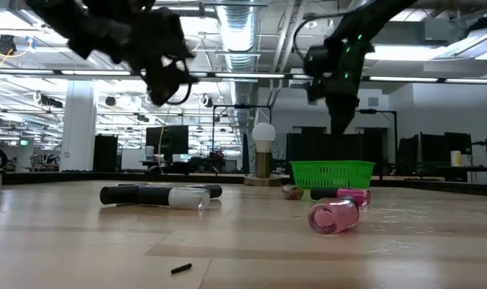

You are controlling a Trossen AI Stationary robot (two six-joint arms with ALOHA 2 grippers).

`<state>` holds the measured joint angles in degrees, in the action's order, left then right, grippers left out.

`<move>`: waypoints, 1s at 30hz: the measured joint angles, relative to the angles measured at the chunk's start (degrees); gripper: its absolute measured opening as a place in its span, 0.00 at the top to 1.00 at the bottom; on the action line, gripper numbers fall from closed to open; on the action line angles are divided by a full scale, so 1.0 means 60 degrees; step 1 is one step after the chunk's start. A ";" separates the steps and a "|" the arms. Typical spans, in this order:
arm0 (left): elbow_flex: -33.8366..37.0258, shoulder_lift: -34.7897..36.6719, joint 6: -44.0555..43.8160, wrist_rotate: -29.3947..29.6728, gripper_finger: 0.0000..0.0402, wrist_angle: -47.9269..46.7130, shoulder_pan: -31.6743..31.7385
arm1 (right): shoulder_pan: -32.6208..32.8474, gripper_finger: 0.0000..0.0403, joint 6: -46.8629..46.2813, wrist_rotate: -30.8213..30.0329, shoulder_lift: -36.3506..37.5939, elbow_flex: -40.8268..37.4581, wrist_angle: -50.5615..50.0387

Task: Pick & Place Nail Polish
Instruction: Put the yellow nail polish bottle into the green bin

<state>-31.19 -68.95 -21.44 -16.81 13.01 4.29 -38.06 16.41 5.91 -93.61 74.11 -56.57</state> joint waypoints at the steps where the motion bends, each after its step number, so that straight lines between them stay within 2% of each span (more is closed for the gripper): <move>1: 0.0100 0.0000 0.0149 0.0374 0.55 -0.0194 -0.0263 | 0.0000 0.61 -0.0116 0.0001 0.0265 0.0000 0.0009; 7: 0.0301 -0.0003 -0.0143 0.3002 0.55 -0.1380 -0.2191 | 0.0019 0.63 -0.0844 0.0001 0.1700 0.0000 0.0063; 14: 0.0301 -0.0711 -0.1612 0.6042 0.55 -0.1506 -0.4131 | 0.0026 0.64 -0.1036 0.0001 0.2689 0.0000 0.0166; 19: 0.0151 -0.2029 -0.2708 0.6536 0.55 -0.1505 -0.4734 | 0.0026 0.63 -0.1171 0.0004 0.2874 0.0000 0.0156; 25: -0.0407 -0.3625 -0.3119 0.6900 0.55 -0.1498 -0.4939 | 0.0026 0.64 -0.1160 0.0006 0.2846 0.0000 0.0159; 30: -0.0495 -0.4275 -0.3768 0.7483 0.55 -0.1512 -0.4939 | 0.0029 0.63 -0.1164 0.0034 0.2811 0.0000 0.0149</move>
<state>-34.17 -94.60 -44.05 28.08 3.93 -25.34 -37.89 9.43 6.11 -76.75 74.11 -55.68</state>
